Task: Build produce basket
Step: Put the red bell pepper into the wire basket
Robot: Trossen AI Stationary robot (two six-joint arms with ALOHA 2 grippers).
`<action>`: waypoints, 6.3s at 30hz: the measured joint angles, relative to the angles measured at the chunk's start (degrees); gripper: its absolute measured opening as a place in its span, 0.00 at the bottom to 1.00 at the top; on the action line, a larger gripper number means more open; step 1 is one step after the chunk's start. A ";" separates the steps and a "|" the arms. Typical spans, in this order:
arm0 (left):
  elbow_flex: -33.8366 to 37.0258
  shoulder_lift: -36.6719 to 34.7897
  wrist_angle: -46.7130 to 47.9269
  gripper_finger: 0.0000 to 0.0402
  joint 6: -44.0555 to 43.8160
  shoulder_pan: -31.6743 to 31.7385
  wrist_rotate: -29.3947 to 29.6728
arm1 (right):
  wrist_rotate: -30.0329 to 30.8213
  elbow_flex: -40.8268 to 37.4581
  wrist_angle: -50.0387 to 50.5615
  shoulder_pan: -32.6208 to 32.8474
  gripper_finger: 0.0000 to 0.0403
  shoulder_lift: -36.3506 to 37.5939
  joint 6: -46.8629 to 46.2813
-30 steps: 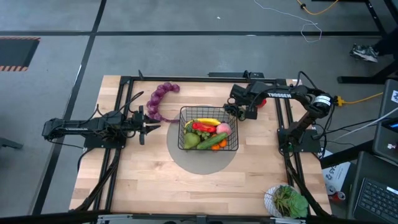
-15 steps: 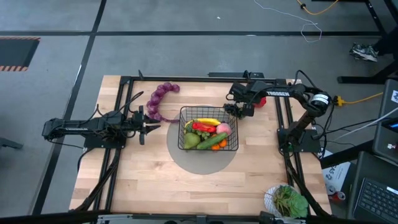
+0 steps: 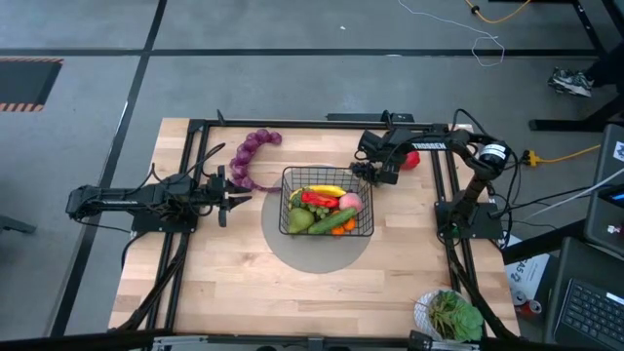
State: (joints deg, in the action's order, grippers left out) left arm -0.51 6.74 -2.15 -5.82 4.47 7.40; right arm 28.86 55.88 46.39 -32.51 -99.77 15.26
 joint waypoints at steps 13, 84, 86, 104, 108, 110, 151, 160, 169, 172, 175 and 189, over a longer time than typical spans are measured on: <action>0.01 -0.02 -0.01 0.24 0.00 0.01 0.00 | 1.23 0.00 2.14 0.00 0.01 0.00 -6.20; 0.01 -0.02 0.00 0.24 0.02 0.01 0.02 | -1.13 -15.70 11.02 2.03 0.76 26.56 -71.78; 0.00 0.00 0.00 0.24 0.00 0.00 0.02 | -4.75 -15.98 10.35 2.03 0.79 26.56 -70.42; 0.01 0.00 0.00 0.24 0.00 0.00 0.02 | -6.36 -15.98 -2.70 3.04 0.80 26.53 -63.17; 0.00 0.00 0.00 0.24 0.00 0.00 0.01 | -9.85 -15.96 -3.35 3.06 0.80 26.53 -64.30; 0.01 -0.02 0.00 0.24 0.00 0.00 0.02 | -9.93 -15.96 -3.36 3.54 0.80 26.53 -64.29; 0.00 0.00 -0.01 0.24 0.00 0.01 0.01 | 6.01 -31.01 -18.16 2.99 0.80 26.51 -86.00; 0.01 -0.02 0.00 0.24 0.00 0.00 0.01 | 15.58 -29.28 -18.88 2.97 0.80 26.51 -86.13; 0.01 0.00 0.00 0.24 0.00 0.02 0.02 | 14.70 -29.24 -18.21 -1.85 0.80 26.51 -85.88; 0.00 -0.01 0.00 0.24 0.02 0.01 0.02 | 13.23 -29.22 -18.21 -3.47 0.80 26.51 -85.32; 0.02 0.00 0.00 0.24 0.00 0.00 0.00 | 12.56 -29.20 -18.37 -4.31 0.80 26.51 -83.84; 0.00 -0.01 0.00 0.24 0.01 0.00 0.01 | 11.50 -29.16 -18.47 -5.05 0.58 26.53 -82.61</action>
State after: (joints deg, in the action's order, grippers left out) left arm -0.51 6.73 -2.15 -5.81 4.47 7.41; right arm 40.36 26.71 27.92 -37.56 -73.23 -67.35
